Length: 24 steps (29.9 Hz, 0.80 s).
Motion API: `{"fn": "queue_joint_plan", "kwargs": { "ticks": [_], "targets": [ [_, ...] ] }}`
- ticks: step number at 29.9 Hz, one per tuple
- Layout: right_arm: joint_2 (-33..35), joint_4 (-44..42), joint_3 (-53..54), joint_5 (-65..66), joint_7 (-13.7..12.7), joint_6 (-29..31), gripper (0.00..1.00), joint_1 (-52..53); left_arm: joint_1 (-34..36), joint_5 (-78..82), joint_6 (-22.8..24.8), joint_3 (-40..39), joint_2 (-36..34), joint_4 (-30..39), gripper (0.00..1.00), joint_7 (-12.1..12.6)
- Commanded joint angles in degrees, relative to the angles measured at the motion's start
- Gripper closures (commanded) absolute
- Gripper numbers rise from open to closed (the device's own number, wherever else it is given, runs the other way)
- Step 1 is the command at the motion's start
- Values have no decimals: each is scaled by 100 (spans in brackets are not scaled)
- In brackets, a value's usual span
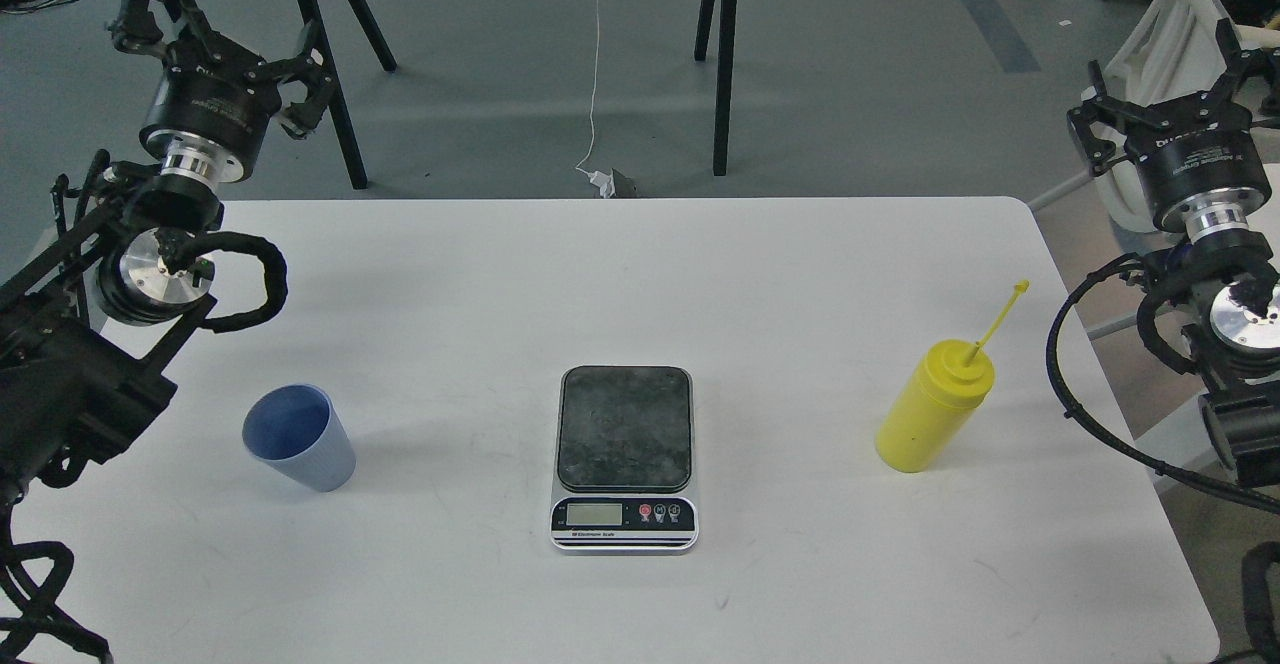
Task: Pour seasoning into cup on scale with both arms
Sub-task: 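Reach the left gripper down toward the blue cup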
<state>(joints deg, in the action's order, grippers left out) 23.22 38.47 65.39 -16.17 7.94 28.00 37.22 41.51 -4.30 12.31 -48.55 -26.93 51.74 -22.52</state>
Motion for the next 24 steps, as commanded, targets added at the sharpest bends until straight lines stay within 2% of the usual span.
{"fn": "queue_joint_plan", "kwargs": {
  "ticks": [1,7,12,15,19,20,24],
  "targets": [
    [-2,29,-71,0,93,0,1,5,-3,-10,-27,3,21,-6,0,-7],
    [33,38,-9,0,102,0,1,-92,-46,-19,8,29,-118,82,0,1],
    [130,257,131,-18,172,0,1,-565,-389,506,516,284,-1294,1073,0,-25],
    [227,503,272,-18,199,0,1,-996,-451,1454,570,302,-1718,1417,0,-51],
    [271,802,491,-18,199,0,1,-1436,-933,3315,527,215,-2174,2162,1,-138],
    [280,864,544,-18,199,0,1,-1515,-1013,3904,474,223,-2315,2417,3,-226],
    [297,978,720,-18,199,0,1,-1735,-1294,5910,-9,302,-2843,3227,4,-245]
  ]
}}
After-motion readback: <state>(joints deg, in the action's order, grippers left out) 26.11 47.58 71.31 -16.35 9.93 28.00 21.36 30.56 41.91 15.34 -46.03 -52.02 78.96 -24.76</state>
